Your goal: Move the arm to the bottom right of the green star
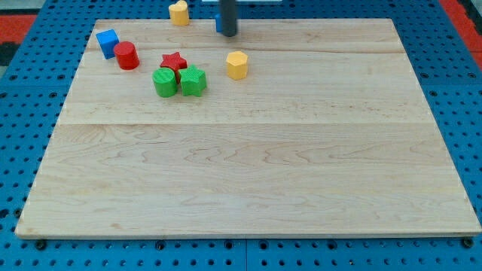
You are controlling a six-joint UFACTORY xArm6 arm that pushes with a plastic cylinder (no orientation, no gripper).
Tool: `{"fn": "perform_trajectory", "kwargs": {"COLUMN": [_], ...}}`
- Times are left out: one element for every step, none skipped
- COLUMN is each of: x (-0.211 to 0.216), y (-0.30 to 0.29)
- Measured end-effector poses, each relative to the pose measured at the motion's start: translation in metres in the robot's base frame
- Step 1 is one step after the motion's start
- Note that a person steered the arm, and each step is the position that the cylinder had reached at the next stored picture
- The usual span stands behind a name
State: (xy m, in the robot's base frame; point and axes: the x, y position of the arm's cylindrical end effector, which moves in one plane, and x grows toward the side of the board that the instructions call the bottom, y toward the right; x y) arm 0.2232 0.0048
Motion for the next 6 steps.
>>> {"fn": "perform_trajectory", "kwargs": {"x": [0.009, 0.033, 0.044, 0.074, 0.145, 0.2], "y": [0.015, 0.001, 0.043, 0.109, 0.08, 0.01]}}
